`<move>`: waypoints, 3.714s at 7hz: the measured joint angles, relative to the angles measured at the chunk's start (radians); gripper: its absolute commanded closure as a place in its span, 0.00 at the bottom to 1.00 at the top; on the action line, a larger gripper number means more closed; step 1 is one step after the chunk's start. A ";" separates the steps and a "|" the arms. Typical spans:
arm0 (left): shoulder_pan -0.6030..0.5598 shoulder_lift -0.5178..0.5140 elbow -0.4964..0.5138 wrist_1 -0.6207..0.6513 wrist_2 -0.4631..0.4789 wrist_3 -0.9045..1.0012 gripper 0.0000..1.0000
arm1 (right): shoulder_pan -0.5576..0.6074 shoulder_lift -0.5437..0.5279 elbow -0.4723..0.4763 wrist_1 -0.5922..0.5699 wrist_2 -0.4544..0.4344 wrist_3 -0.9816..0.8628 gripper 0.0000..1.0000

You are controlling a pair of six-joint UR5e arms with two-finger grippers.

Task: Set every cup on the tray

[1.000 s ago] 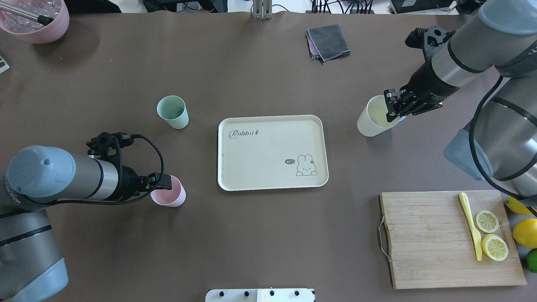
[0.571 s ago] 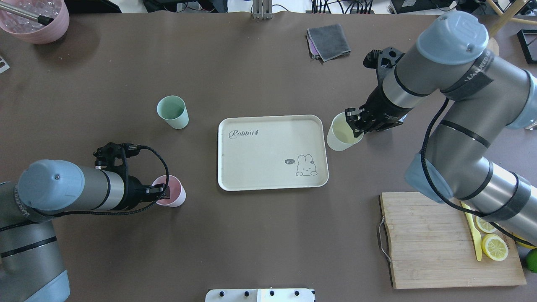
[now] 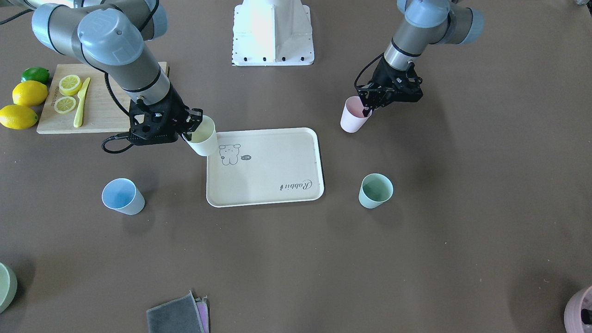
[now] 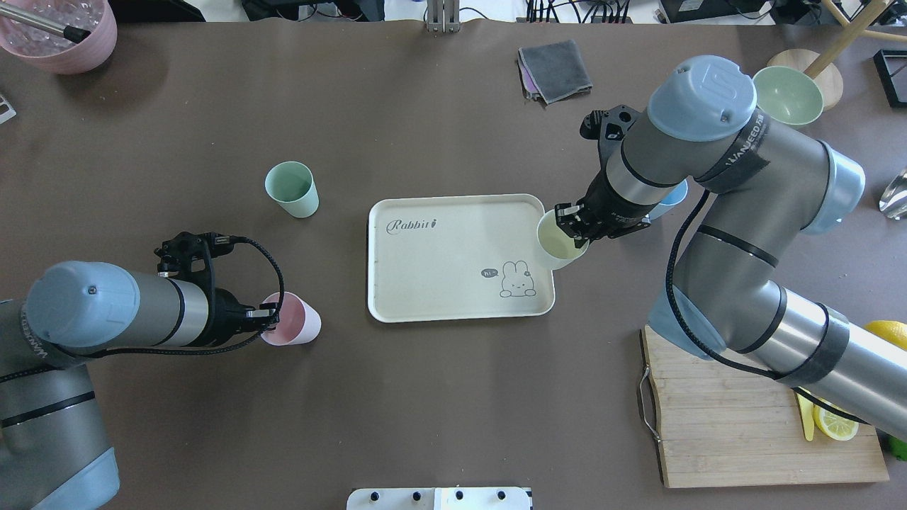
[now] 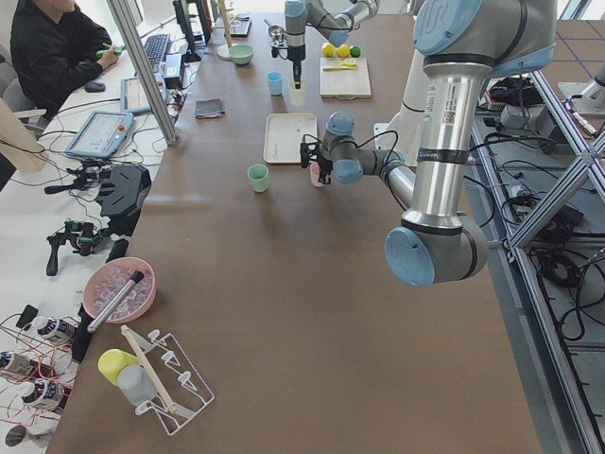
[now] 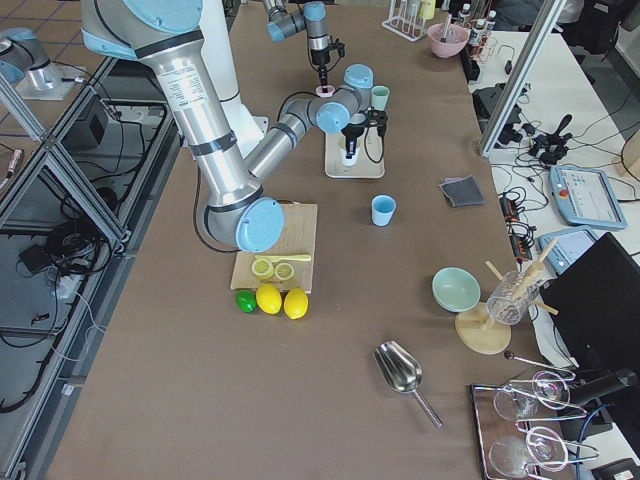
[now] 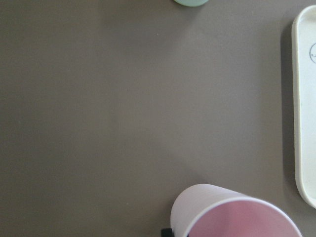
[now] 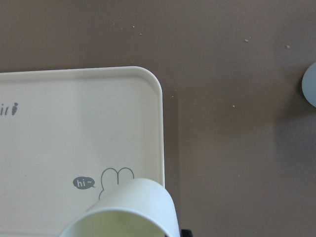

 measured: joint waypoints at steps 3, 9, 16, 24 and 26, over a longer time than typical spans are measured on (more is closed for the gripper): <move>-0.084 -0.182 0.000 0.207 -0.050 -0.003 1.00 | -0.055 0.050 -0.054 0.005 -0.047 0.021 1.00; -0.074 -0.384 0.039 0.380 -0.030 -0.085 1.00 | -0.095 0.104 -0.196 0.156 -0.087 0.086 0.01; 0.031 -0.502 0.240 0.383 0.100 -0.159 1.00 | 0.173 0.095 -0.097 0.000 0.115 -0.015 0.01; 0.024 -0.511 0.203 0.382 0.099 -0.136 0.03 | 0.253 -0.039 -0.195 -0.007 0.073 -0.295 0.03; 0.010 -0.511 0.185 0.385 0.095 -0.123 0.03 | 0.215 -0.073 -0.265 0.124 0.039 -0.295 0.12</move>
